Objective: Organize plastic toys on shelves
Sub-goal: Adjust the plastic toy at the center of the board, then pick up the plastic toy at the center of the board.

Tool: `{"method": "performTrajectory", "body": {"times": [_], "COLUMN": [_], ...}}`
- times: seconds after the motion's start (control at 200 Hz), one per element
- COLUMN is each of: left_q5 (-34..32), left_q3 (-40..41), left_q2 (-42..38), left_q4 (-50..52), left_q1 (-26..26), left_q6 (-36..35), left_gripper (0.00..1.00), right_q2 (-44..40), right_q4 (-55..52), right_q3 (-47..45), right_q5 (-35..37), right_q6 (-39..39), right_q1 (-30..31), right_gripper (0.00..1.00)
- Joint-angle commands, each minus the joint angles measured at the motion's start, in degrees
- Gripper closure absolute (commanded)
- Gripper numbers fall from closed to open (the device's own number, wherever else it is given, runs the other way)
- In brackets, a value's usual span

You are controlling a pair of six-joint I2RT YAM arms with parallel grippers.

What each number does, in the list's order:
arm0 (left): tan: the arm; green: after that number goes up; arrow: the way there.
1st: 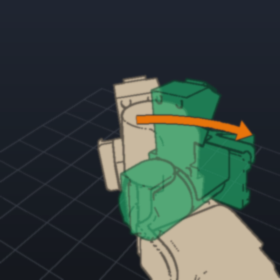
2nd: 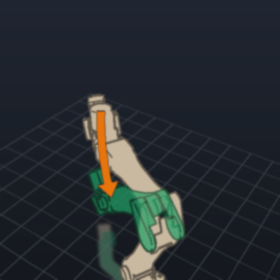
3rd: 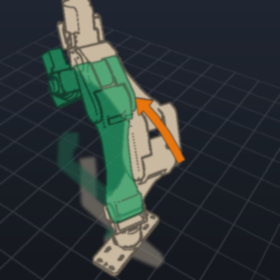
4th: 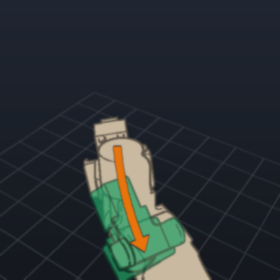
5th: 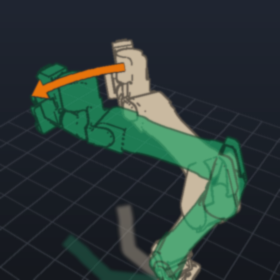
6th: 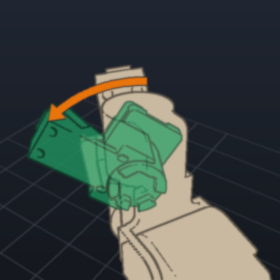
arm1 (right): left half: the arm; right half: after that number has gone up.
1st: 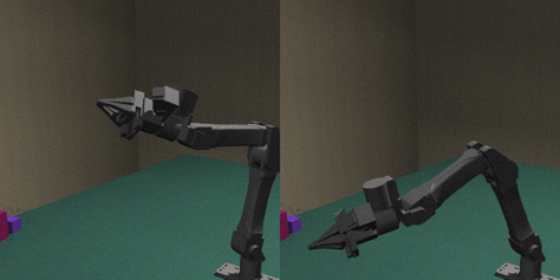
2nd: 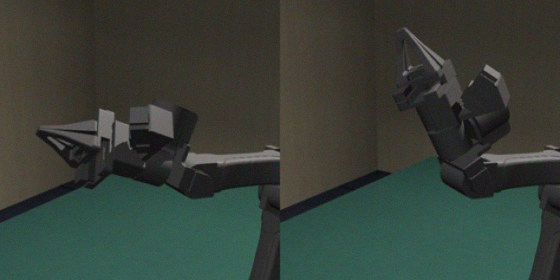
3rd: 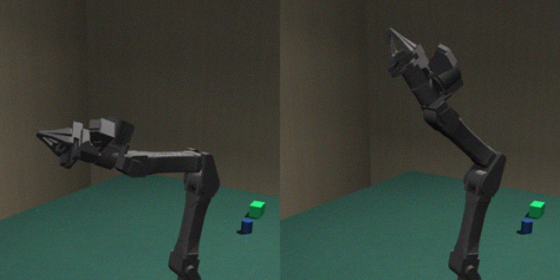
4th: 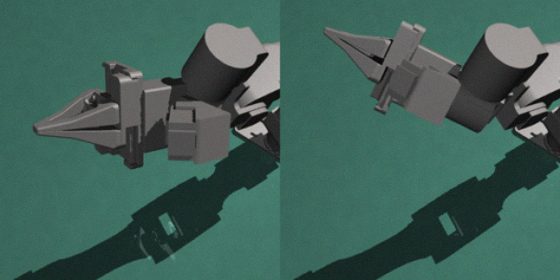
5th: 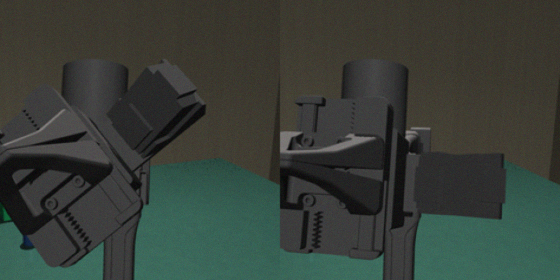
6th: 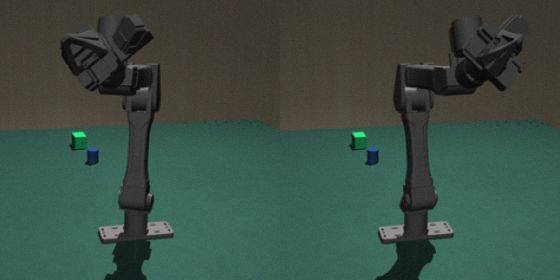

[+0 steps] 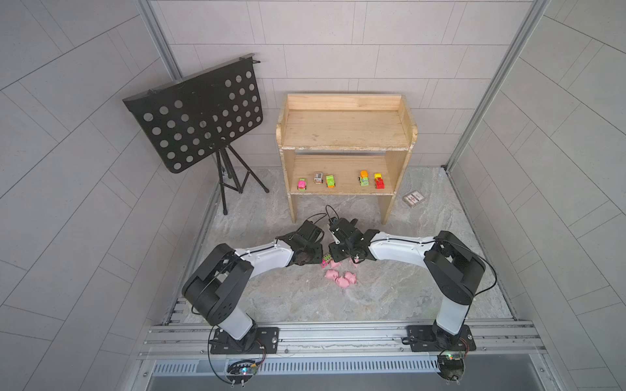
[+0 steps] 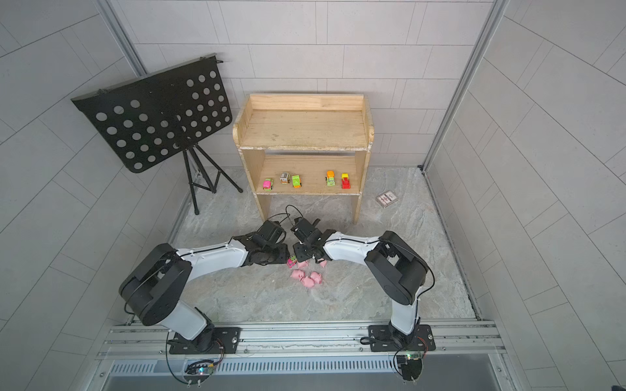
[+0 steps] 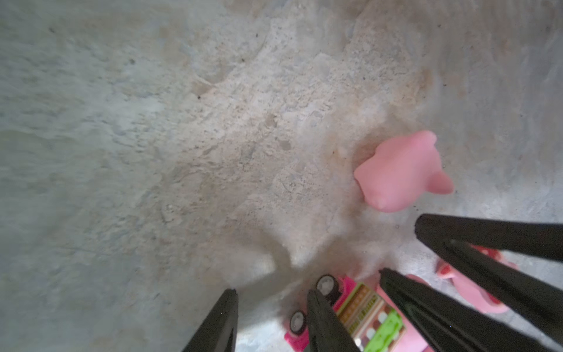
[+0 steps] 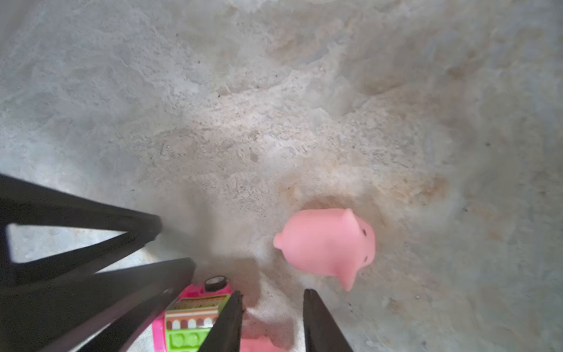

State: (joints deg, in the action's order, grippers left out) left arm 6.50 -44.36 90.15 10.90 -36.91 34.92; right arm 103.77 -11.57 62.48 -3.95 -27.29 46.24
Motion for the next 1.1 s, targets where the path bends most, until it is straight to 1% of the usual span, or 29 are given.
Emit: {"method": "performTrajectory", "body": {"times": [0.0, 0.065, 0.15, 0.225, 0.325, 0.435, 0.55, 0.595, 0.715, 0.76, 0.83, 0.89, 1.056, 1.091], "left_q5": [-2.9, -3.5, -2.6, -0.4, 2.5, 3.1, 0.2, -1.5, -4.7, -5.3, -5.8, -5.8, -6.1, -6.2], "left_q3": [0.1, 0.0, 0.3, 0.7, 0.5, -1.3, -3.0, -3.9, -5.5, -5.8, -5.9, -5.8, -5.8, -5.8], "left_q2": [-3.4, -4.7, -6.5, -7.8, -8.1, -6.0, -3.3, -2.0, 0.7, 1.2, 1.5, 1.7, 3.4, 3.7], "left_q4": [3.8, 4.9, 4.9, 4.0, 3.1, 3.9, 5.1, 5.9, 7.4, 7.7, 7.8, 7.5, 7.2, 7.1], "left_q1": [-0.3, -0.4, -0.5, -1.2, -2.9, -5.1, -6.5, -6.6, -6.6, -6.7, -6.8, -6.8, -6.8, -6.8], "left_q6": [-2.5, -3.8, -5.6, -7.9, -11.1, -14.0, -15.1, -14.8, -15.1, -15.1, -15.0, -15.1, -15.0, -15.0], "left_gripper": [0.52, 0.49, 0.41, 0.35, 0.24, 0.22, 0.22, 0.24, 0.37, 0.41, 0.43, 0.49, 0.51, 0.53], "right_q2": [-3.6, -6.2, -9.7, -13.2, -17.8, -22.4, -26.1, -27.3, -29.7, -30.1, -30.3, -30.1, -29.7, -29.7], "right_q4": [-2.2, -2.2, -2.3, -2.5, -2.6, -3.1, -4.1, -4.4, -4.7, -4.8, -4.9, -5.0, -4.9, -5.0], "right_q3": [-0.2, -1.5, -3.3, -5.0, -7.5, -10.4, -12.9, -13.8, -15.3, -15.7, -15.8, -15.8, -15.8, -15.8], "right_q5": [3.9, 4.1, 3.9, 3.4, 2.4, 1.5, 1.2, 1.0, 0.8, 0.7, 0.7, 0.6, 0.3, 0.3], "right_q6": [-0.1, -0.4, -0.4, -0.4, -0.5, -0.7, -0.9, -0.9, -0.9, -0.9, -0.9, -0.9, -0.9, -0.9], "right_q1": [0.0, -0.8, -2.0, -3.0, -4.8, -7.4, -9.7, -10.4, -11.1, -11.2, -11.3, -11.2, -11.3, -11.2], "right_gripper": [0.60, 0.57, 0.55, 0.53, 0.50, 0.49, 0.48, 0.48, 0.47, 0.47, 0.47, 0.47, 0.47, 0.47]}}
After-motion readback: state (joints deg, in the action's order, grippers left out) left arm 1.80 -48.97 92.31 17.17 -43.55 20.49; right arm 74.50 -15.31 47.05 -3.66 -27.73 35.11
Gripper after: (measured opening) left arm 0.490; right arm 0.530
